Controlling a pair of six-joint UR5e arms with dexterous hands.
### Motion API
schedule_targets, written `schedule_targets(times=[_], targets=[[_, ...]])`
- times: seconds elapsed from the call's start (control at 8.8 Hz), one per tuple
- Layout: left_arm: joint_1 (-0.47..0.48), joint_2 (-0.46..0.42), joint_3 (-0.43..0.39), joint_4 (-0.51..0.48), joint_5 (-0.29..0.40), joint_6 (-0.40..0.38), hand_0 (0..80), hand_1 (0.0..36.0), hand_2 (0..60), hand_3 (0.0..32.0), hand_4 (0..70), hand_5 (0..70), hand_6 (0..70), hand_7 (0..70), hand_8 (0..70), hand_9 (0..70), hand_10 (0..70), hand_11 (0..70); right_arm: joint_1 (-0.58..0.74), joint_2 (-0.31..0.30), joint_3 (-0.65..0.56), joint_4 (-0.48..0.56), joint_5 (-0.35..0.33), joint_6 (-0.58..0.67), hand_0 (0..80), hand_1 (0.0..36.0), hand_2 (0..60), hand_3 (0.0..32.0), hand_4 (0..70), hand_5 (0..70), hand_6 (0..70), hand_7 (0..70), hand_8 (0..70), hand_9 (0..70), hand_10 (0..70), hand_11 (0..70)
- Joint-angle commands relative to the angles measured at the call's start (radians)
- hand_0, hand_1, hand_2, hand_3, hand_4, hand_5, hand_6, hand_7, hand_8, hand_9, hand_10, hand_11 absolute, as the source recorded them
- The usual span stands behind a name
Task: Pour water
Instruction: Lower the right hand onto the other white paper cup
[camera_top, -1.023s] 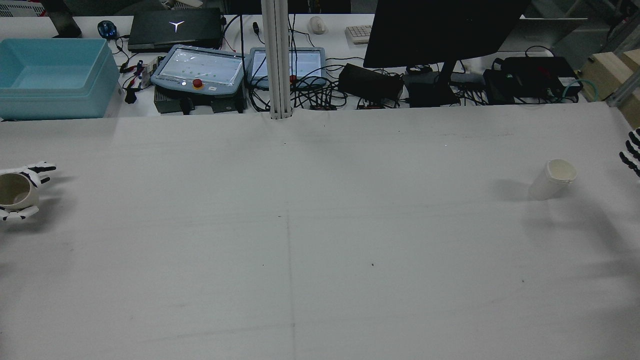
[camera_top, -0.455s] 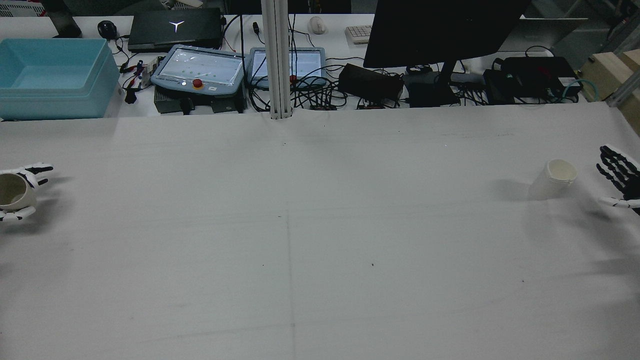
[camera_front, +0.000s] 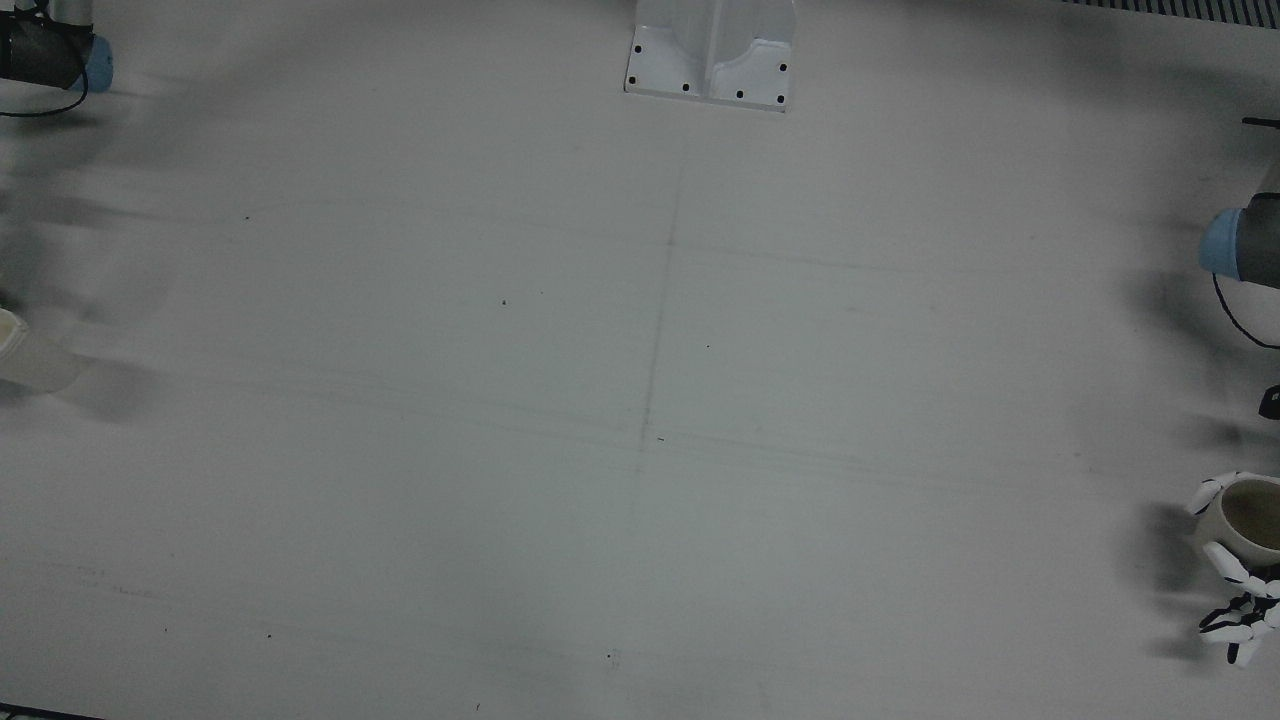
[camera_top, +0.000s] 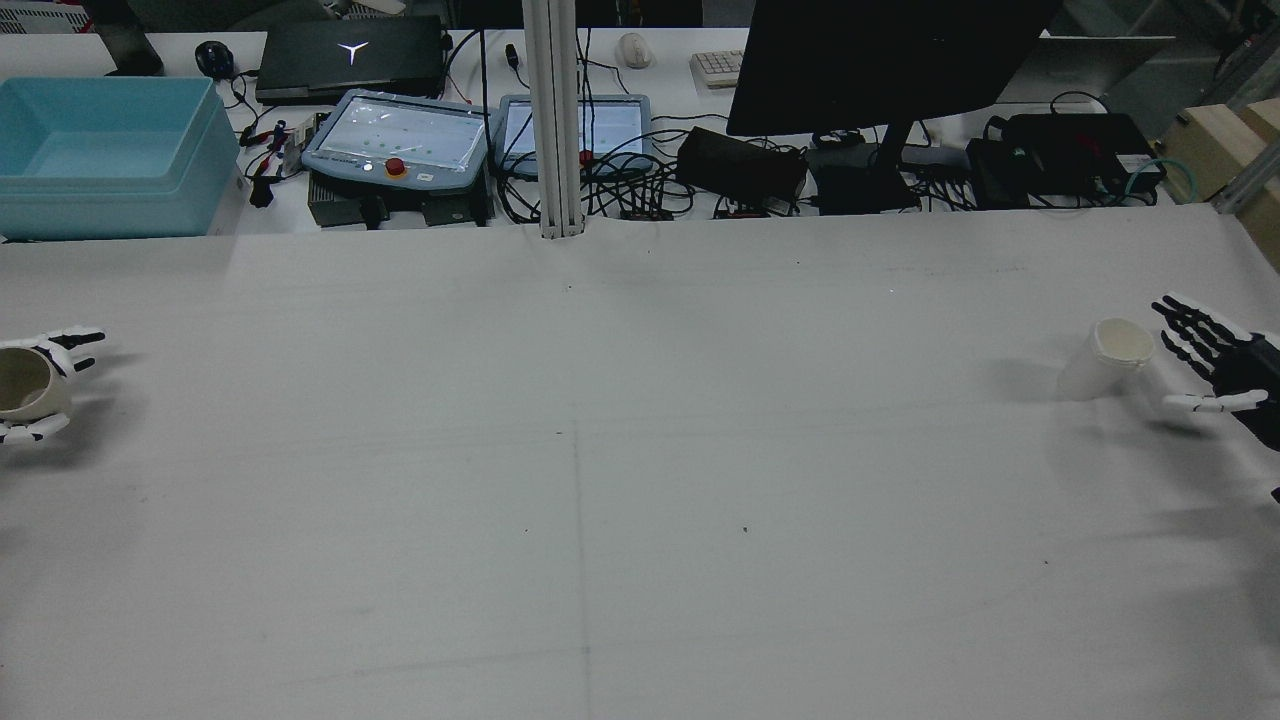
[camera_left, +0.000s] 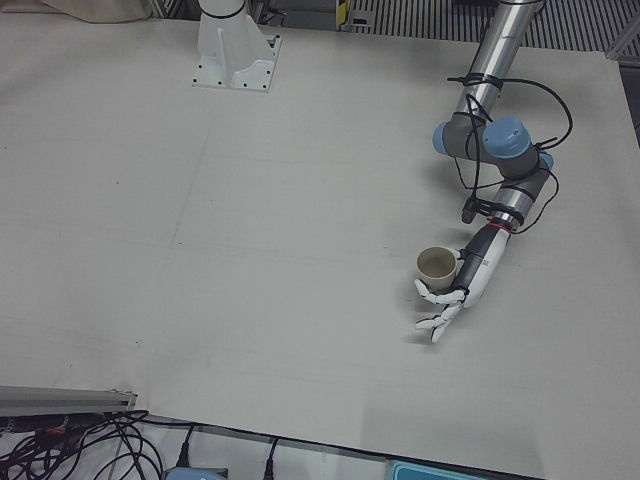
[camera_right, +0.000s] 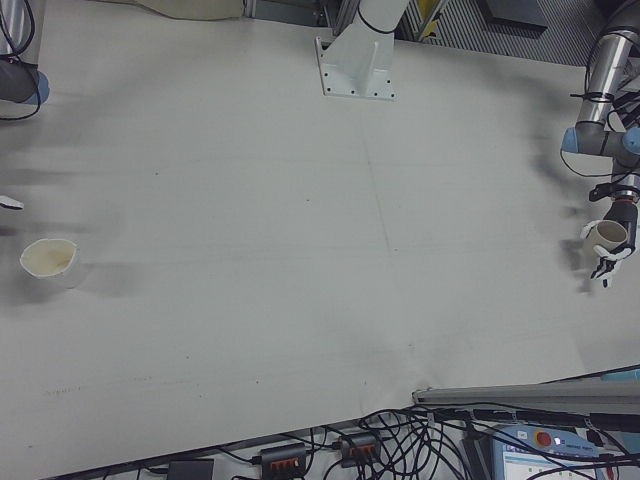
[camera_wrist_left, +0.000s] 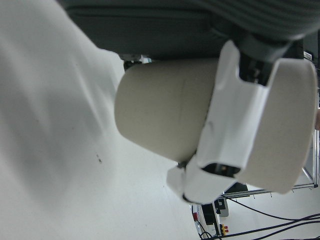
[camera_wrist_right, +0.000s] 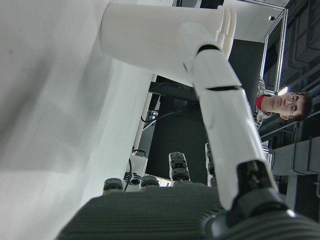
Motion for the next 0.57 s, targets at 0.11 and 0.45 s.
schedule_targets(times=[0.11, 0.45], targets=[[0.0, 0.0, 0.001, 0.0, 0.0, 0.0, 80.0, 36.0, 60.0, 0.0, 70.0, 70.0, 14.5, 21.5, 6.4, 6.4, 8.7, 16.2, -0.01, 0.051, 0.041, -0.111, 0.004, -0.009, 77.3, 33.5, 14.2, 12.4, 2.7, 10.5, 4.2, 12.6, 0.0, 1.1, 0.0, 1.4], [0.0, 0.002, 0.006, 0.0, 0.0, -0.015, 80.0, 36.0, 60.0, 0.0, 70.0, 70.0, 14.8, 21.7, 6.5, 6.7, 8.8, 16.4, -0.051, 0.111, 0.049, -0.147, 0.006, -0.037, 75.3, 33.4, 14.8, 12.6, 1.3, 10.5, 4.4, 12.8, 0.0, 1.1, 0.0, 2.1]])
